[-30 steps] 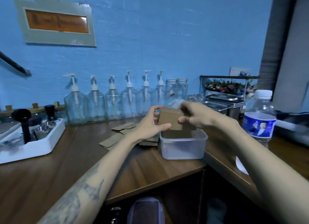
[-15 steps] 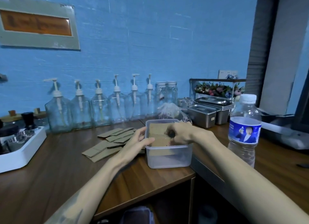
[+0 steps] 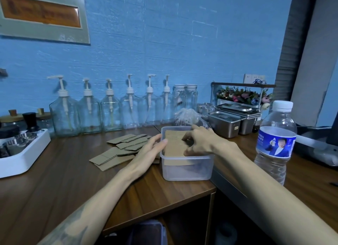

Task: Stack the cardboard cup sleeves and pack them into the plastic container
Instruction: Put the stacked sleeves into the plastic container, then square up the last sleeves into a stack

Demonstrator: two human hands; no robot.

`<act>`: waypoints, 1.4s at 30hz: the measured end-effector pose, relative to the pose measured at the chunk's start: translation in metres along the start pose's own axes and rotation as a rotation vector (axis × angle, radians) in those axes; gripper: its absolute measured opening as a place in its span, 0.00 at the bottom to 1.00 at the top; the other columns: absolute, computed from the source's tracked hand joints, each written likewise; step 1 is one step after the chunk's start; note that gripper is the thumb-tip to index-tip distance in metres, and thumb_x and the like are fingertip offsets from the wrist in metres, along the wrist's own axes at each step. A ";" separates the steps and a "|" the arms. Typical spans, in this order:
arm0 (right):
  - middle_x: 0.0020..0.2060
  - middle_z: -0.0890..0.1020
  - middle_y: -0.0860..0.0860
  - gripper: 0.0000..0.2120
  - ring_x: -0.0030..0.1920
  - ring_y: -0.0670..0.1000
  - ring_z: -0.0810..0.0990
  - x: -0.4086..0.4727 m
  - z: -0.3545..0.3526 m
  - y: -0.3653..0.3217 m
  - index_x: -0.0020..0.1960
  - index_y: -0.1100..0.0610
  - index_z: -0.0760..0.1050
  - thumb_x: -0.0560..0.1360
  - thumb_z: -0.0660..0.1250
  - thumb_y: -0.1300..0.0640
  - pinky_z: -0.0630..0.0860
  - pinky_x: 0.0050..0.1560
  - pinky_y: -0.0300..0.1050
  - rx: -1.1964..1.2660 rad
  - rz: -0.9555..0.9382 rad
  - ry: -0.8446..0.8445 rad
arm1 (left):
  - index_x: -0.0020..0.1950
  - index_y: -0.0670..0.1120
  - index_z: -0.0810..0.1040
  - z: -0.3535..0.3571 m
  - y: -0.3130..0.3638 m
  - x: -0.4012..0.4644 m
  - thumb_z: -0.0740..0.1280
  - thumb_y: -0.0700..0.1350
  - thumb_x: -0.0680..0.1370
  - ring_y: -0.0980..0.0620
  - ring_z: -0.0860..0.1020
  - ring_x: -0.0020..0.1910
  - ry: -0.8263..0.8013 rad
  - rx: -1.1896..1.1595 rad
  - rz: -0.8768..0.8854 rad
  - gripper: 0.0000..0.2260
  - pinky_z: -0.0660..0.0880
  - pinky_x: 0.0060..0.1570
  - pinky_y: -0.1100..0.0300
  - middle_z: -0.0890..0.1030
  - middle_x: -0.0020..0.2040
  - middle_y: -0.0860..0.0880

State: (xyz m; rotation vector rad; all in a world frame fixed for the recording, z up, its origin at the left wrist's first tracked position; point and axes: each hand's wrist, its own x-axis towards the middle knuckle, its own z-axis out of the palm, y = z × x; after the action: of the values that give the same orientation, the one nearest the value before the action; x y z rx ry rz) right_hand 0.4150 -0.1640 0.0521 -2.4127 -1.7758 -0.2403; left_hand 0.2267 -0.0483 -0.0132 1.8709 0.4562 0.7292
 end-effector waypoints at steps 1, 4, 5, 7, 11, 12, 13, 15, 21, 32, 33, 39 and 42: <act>0.56 0.72 0.50 0.29 0.61 0.56 0.72 -0.001 -0.001 0.000 0.63 0.46 0.77 0.64 0.73 0.39 0.67 0.60 0.56 0.005 -0.001 -0.004 | 0.75 0.59 0.65 -0.001 0.000 0.000 0.62 0.75 0.69 0.64 0.72 0.65 0.025 0.014 -0.002 0.38 0.67 0.68 0.57 0.74 0.64 0.67; 0.58 0.72 0.51 0.31 0.62 0.56 0.71 -0.003 -0.003 -0.002 0.66 0.46 0.75 0.65 0.74 0.39 0.68 0.63 0.56 0.024 -0.006 -0.016 | 0.74 0.58 0.67 -0.008 -0.001 0.001 0.60 0.71 0.74 0.59 0.70 0.68 0.097 0.046 0.023 0.31 0.66 0.64 0.63 0.71 0.69 0.62; 0.58 0.72 0.51 0.32 0.62 0.56 0.71 -0.003 -0.004 -0.003 0.67 0.46 0.74 0.65 0.74 0.39 0.68 0.63 0.57 0.029 -0.009 -0.015 | 0.72 0.58 0.69 -0.010 0.000 0.002 0.59 0.68 0.77 0.60 0.70 0.68 0.121 0.060 0.036 0.27 0.65 0.61 0.65 0.71 0.69 0.61; 0.58 0.72 0.51 0.33 0.63 0.56 0.70 -0.004 -0.006 -0.005 0.67 0.46 0.74 0.64 0.75 0.39 0.69 0.64 0.57 0.046 -0.008 -0.005 | 0.69 0.59 0.71 -0.017 0.000 0.003 0.59 0.63 0.80 0.62 0.70 0.67 0.166 0.094 0.055 0.20 0.65 0.62 0.64 0.72 0.68 0.59; 0.58 0.73 0.50 0.32 0.62 0.54 0.72 -0.002 -0.011 -0.011 0.66 0.48 0.75 0.65 0.77 0.41 0.70 0.64 0.55 0.125 -0.006 0.035 | 0.64 0.57 0.74 -0.035 0.004 0.003 0.61 0.56 0.82 0.66 0.72 0.61 0.218 0.197 0.088 0.12 0.66 0.64 0.61 0.74 0.65 0.57; 0.58 0.73 0.50 0.30 0.62 0.54 0.73 -0.001 -0.012 -0.013 0.65 0.48 0.76 0.66 0.76 0.42 0.70 0.64 0.55 0.154 -0.013 0.049 | 0.64 0.55 0.75 -0.041 0.005 0.002 0.61 0.55 0.82 0.65 0.72 0.61 0.221 0.233 0.093 0.12 0.66 0.64 0.62 0.74 0.64 0.56; 0.58 0.73 0.50 0.27 0.61 0.54 0.73 0.001 -0.014 -0.016 0.65 0.49 0.76 0.68 0.75 0.44 0.71 0.64 0.55 0.182 -0.026 0.064 | 0.65 0.53 0.75 -0.049 0.005 0.000 0.62 0.54 0.82 0.62 0.73 0.61 0.218 0.278 0.094 0.13 0.66 0.64 0.61 0.74 0.64 0.55; 0.57 0.72 0.50 0.23 0.60 0.54 0.74 0.005 -0.017 -0.026 0.64 0.51 0.76 0.71 0.73 0.47 0.72 0.62 0.53 0.227 -0.061 0.107 | 0.66 0.51 0.76 -0.064 0.006 -0.004 0.64 0.52 0.81 0.57 0.72 0.63 0.209 0.392 0.087 0.14 0.66 0.66 0.59 0.74 0.64 0.54; 0.61 0.73 0.53 0.21 0.64 0.54 0.73 0.026 -0.024 -0.075 0.67 0.53 0.74 0.76 0.68 0.49 0.71 0.65 0.53 0.280 -0.151 0.181 | 0.69 0.51 0.73 -0.109 -0.001 -0.016 0.65 0.50 0.80 0.57 0.71 0.64 0.217 0.645 0.029 0.16 0.66 0.69 0.55 0.72 0.64 0.55; 0.67 0.66 0.57 0.25 0.67 0.61 0.69 0.070 0.017 -0.172 0.71 0.58 0.67 0.77 0.65 0.49 0.70 0.65 0.56 0.243 -0.143 0.041 | 0.69 0.51 0.72 -0.159 -0.034 -0.022 0.64 0.52 0.81 0.49 0.71 0.67 0.248 0.855 -0.115 0.17 0.69 0.67 0.47 0.72 0.64 0.51; 0.68 0.65 0.57 0.26 0.68 0.61 0.68 0.073 0.025 -0.177 0.71 0.58 0.66 0.78 0.65 0.48 0.70 0.65 0.57 0.233 -0.131 0.030 | 0.69 0.51 0.72 -0.160 -0.036 -0.020 0.63 0.52 0.81 0.49 0.71 0.67 0.246 0.878 -0.118 0.17 0.69 0.66 0.47 0.72 0.64 0.50; 0.63 0.70 0.56 0.25 0.66 0.60 0.69 0.090 0.071 -0.173 0.68 0.56 0.71 0.79 0.58 0.40 0.66 0.64 0.57 0.142 -0.039 0.063 | 0.72 0.49 0.68 -0.163 -0.052 0.000 0.60 0.55 0.81 0.47 0.68 0.69 0.215 0.983 -0.170 0.21 0.68 0.66 0.47 0.68 0.68 0.48; 0.65 0.69 0.55 0.27 0.68 0.59 0.67 0.103 0.082 -0.167 0.70 0.54 0.69 0.79 0.55 0.37 0.62 0.67 0.58 0.148 -0.051 0.065 | 0.73 0.47 0.66 -0.167 -0.056 0.017 0.60 0.56 0.81 0.46 0.68 0.70 0.228 0.966 -0.184 0.22 0.68 0.67 0.47 0.66 0.70 0.48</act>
State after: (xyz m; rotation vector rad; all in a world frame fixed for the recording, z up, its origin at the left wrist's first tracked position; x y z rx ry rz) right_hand 0.2898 -0.0023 -0.0041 -2.2354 -1.7626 -0.1839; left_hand 0.1282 0.0991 -0.0125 2.5770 1.2787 0.6443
